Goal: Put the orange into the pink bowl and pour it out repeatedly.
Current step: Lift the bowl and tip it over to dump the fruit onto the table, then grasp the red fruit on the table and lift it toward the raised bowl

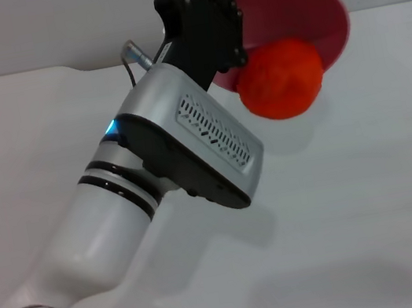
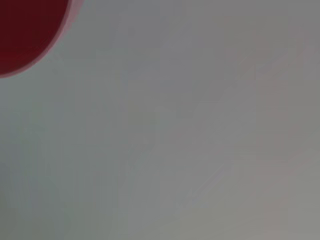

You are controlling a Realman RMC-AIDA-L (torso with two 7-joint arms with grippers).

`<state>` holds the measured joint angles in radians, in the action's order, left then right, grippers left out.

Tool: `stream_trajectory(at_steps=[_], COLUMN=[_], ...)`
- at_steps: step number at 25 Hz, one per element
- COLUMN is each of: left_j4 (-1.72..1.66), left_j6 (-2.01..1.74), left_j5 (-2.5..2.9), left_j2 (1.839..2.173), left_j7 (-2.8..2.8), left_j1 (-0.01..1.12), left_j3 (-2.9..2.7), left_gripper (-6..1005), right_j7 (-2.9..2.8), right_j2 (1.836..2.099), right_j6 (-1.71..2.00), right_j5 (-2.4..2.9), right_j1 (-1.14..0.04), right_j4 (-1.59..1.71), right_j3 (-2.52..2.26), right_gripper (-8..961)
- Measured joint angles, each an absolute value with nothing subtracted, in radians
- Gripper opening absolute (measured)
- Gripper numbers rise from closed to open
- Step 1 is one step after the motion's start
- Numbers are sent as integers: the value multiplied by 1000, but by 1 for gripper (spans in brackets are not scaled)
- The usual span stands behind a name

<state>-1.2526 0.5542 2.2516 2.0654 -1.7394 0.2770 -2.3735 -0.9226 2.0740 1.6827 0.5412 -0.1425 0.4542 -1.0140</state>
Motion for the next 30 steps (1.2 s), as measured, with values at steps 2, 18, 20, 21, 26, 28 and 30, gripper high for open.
stream_trajectory(at_steps=[2, 18, 20, 21, 26, 28, 30], left_j4=[-1247, -1318, -1353, -1380, -1455, -1459, -1440], left_j6=[562, 471, 392, 322, -9, -184, -358], left_j5=[2256, 2255, 2253, 2252, 2238, 2195, 2120], left_j2=[2065, 2060, 2059, 2059, 2059, 2059, 2059], left_j7=[-1739, -1790, -1816, -1839, -1973, -2026, -2032], left_j1=[280, 289, 289, 291, 348, 403, 461], left_j3=[-2375, -2352, -2316, -2279, -2102, -2004, -1896], left_gripper=[42, 42, 42, 42, 42, 42, 42], right_j7=[-923, -926, -925, -925, -922, -920, -919], right_j2=[2074, 2074, 2073, 2072, 2071, 2070, 2069], right_j6=[1694, 1700, 1700, 1700, 1697, 1698, 1699], right_j5=[542, 546, 546, 546, 546, 550, 557], right_j1=[-144, -169, -175, -177, -182, -184, -184], right_j4=[452, 433, 423, 419, 405, 398, 397], right_j3=[-1014, -1066, -1073, -1077, -1094, -1094, -1095], right_gripper=[532, 512, 510, 509, 502, 500, 497])
